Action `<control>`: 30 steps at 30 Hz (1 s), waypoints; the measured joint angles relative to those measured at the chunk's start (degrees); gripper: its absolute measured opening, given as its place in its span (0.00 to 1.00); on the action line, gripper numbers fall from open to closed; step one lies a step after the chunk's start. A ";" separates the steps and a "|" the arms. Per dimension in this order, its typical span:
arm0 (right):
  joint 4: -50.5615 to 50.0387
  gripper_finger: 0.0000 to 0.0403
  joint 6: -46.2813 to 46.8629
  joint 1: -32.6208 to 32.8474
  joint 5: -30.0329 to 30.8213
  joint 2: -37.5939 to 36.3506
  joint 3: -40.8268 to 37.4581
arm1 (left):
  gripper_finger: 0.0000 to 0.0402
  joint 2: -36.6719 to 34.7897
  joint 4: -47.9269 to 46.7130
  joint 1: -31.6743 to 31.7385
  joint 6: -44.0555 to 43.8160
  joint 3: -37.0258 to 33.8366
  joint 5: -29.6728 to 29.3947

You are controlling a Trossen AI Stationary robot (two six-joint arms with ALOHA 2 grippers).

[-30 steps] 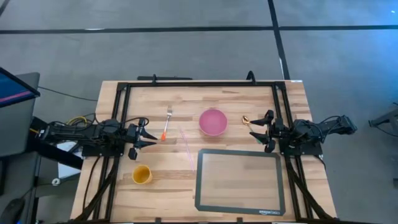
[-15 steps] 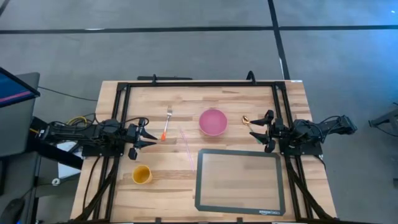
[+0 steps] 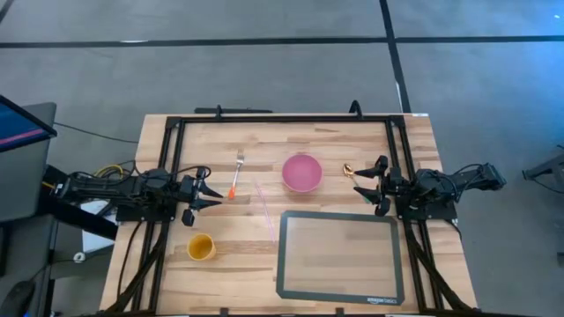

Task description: Pick & Place Utensil

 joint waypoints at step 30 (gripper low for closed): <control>0.02 0.63 -8.82 0.00 -0.03 0.00 0.01 | 0.21 0.00 1.93 -0.02 -0.14 0.00 0.01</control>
